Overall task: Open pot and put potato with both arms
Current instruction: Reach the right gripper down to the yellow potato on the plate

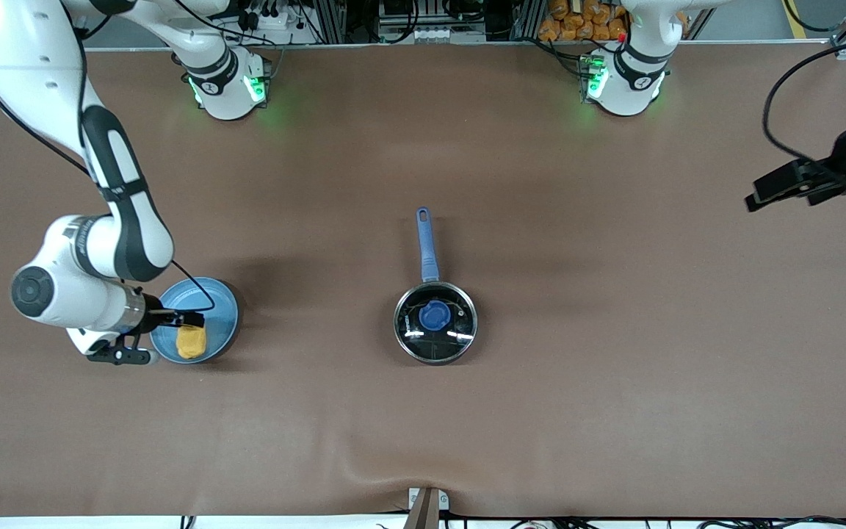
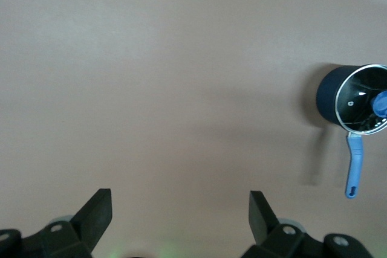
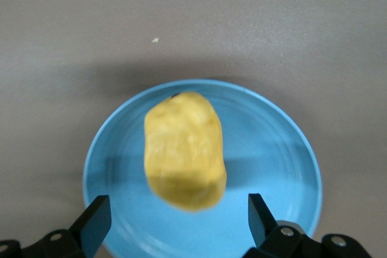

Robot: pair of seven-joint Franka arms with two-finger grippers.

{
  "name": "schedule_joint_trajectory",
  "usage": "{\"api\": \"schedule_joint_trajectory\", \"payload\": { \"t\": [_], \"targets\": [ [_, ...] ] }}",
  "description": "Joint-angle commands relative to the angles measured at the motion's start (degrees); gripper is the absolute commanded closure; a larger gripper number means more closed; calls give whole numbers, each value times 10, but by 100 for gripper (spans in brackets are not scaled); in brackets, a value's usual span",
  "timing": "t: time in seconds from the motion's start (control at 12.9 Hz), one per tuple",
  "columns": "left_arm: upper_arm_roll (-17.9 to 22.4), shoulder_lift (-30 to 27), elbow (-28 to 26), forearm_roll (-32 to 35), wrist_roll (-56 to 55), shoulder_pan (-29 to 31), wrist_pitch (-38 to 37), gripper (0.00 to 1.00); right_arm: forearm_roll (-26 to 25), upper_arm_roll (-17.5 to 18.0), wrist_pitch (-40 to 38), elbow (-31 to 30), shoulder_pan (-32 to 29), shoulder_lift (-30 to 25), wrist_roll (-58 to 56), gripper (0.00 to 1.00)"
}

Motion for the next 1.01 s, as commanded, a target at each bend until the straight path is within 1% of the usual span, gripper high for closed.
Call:
{"api": "schedule_joint_trajectory", "payload": {
  "t": [0.0, 0.15, 0.31, 0.46, 0.54, 0.62, 0.7, 0.93],
  "targets": [
    [0, 17, 7, -4, -63, -45, 21, 0, 12, 2, 46, 15, 0, 33, 2, 0],
    [1, 34, 8, -1, -119, -85, 44, 0, 12, 2, 69, 15, 2, 47, 3, 0],
    [1, 54, 8, 1, -166, -121, 67, 0, 12, 2, 69, 15, 3, 48, -3, 0],
    [1, 77, 9, 1, -208, -151, 88, 0, 11, 2, 68, 16, 3, 48, -5, 32],
    [2, 88, 10, 1, -235, -170, 103, 0, 11, 2, 68, 17, 3, 47, -5, 46],
    [2, 100, 10, 7, -260, -188, 123, 0, 11, 2, 67, 17, 3, 47, -5, 58],
    [2, 112, 10, 19, -292, -209, 140, 0, 11, 2, 66, 17, 3, 47, -5, 68],
    [3, 161, 11, 43, -377, -267, 211, 0, 11, 2, 64, 19, 4, 43, -3, 70]
  ]
}}
